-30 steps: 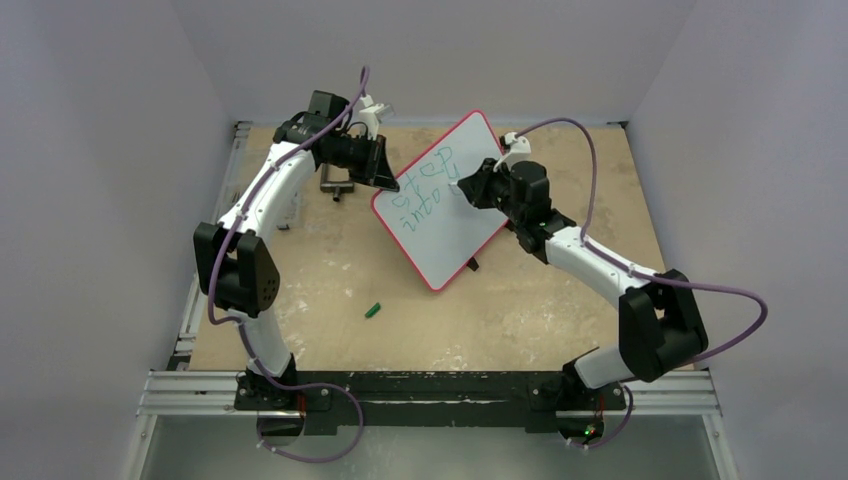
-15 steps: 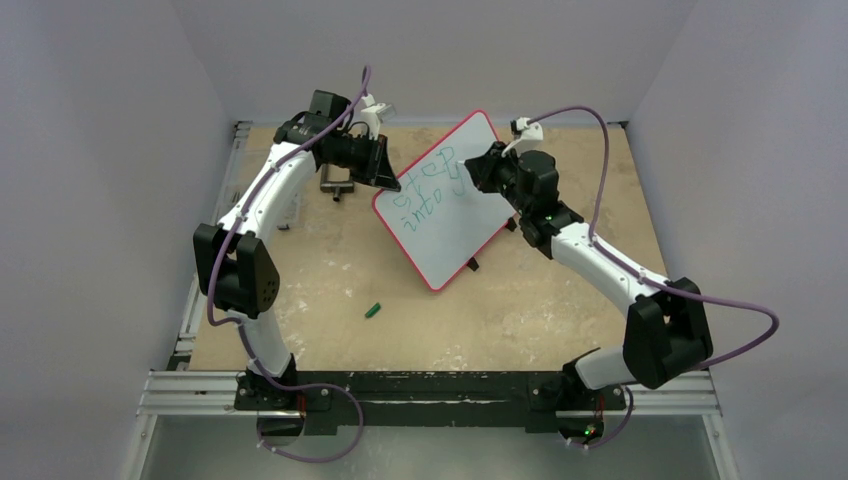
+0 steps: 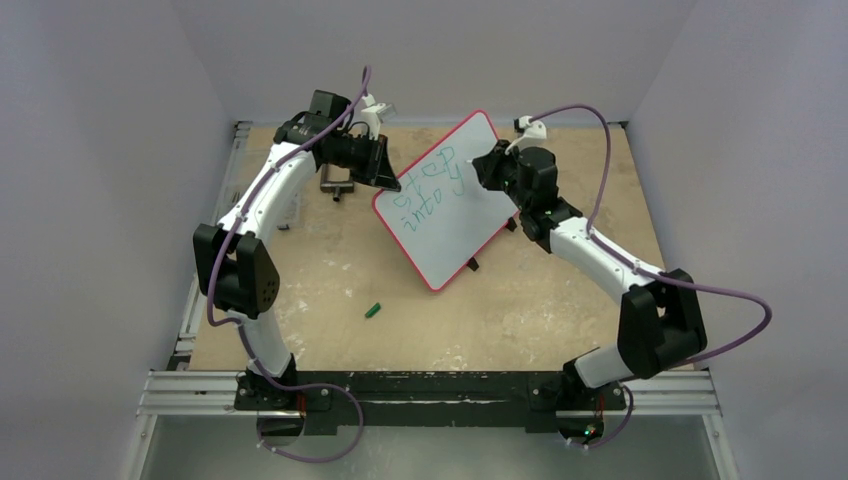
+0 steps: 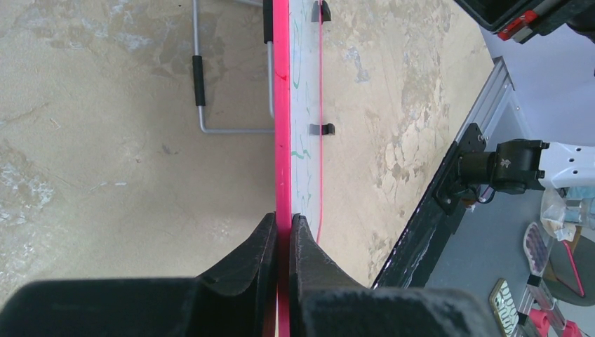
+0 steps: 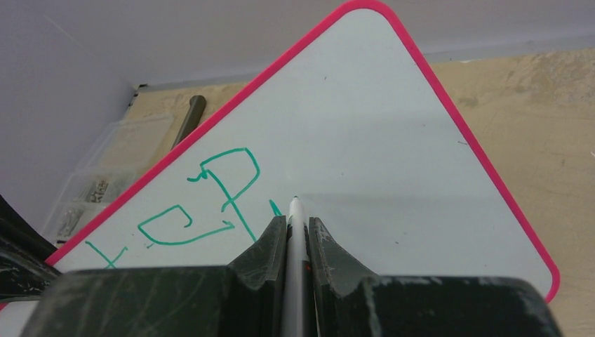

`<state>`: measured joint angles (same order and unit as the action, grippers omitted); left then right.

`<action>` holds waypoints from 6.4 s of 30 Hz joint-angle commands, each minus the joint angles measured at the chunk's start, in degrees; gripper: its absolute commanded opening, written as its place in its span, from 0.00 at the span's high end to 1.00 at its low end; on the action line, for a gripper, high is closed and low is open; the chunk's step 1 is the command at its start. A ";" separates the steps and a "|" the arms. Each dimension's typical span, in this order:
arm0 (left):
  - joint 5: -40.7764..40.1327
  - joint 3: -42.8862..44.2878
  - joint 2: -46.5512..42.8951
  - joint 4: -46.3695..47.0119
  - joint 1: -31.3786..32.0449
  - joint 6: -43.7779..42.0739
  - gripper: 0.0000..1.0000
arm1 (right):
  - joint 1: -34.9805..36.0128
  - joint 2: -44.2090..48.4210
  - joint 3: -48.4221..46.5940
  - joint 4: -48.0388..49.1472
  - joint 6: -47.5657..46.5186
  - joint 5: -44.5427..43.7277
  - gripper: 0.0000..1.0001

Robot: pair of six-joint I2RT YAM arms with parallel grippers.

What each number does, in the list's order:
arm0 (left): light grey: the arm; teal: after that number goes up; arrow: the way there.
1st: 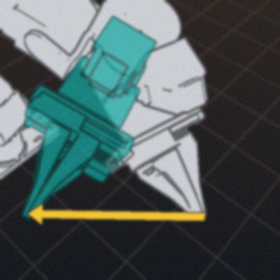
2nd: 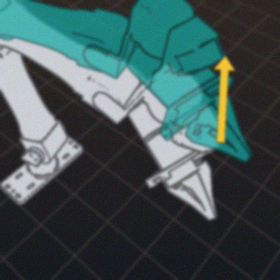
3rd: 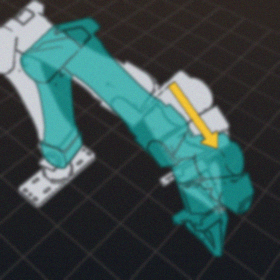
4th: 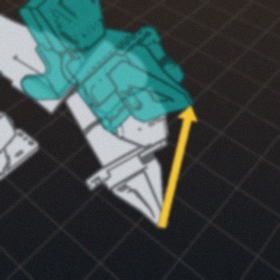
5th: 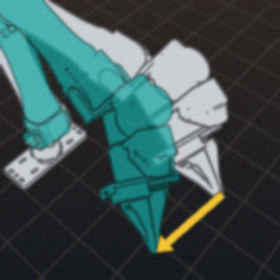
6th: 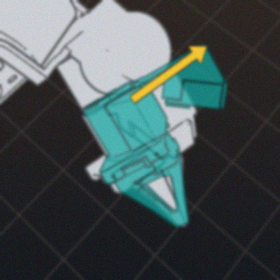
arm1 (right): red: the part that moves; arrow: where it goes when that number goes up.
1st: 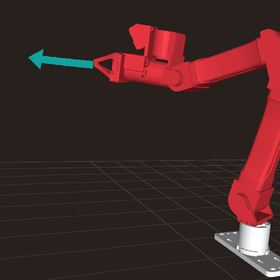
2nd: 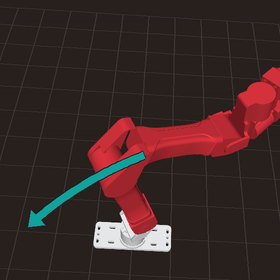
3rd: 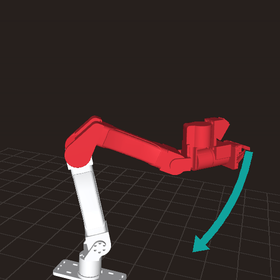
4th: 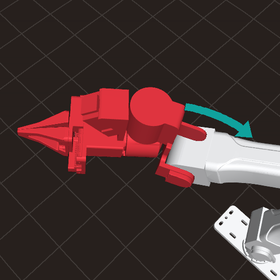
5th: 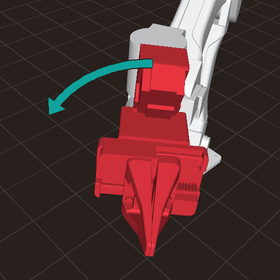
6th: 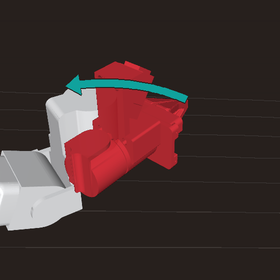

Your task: Write a sentence on the whiteboard

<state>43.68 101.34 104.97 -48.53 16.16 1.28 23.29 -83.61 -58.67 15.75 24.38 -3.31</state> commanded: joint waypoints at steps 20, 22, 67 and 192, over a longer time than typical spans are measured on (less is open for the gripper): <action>-0.26 -0.81 -2.84 0.50 1.06 -3.21 1.00 | -0.11 0.04 3.96 1.48 -0.39 1.77 1.00; -0.31 -0.80 -2.84 0.54 1.06 -3.13 1.00 | -0.09 0.38 4.41 1.40 -0.30 1.14 1.00; -0.99 -0.67 -3.01 0.46 1.15 -2.91 1.00 | -0.09 0.19 -1.00 0.45 -0.14 3.17 1.00; -1.50 -0.83 -3.19 0.51 1.17 -2.79 1.00 | -1.73 -6.17 -9.49 -1.99 -1.89 -3.83 1.00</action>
<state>42.22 100.71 104.07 -48.51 16.51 2.28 21.37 -89.67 -65.56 11.77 23.73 -6.72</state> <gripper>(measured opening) 0.047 0.096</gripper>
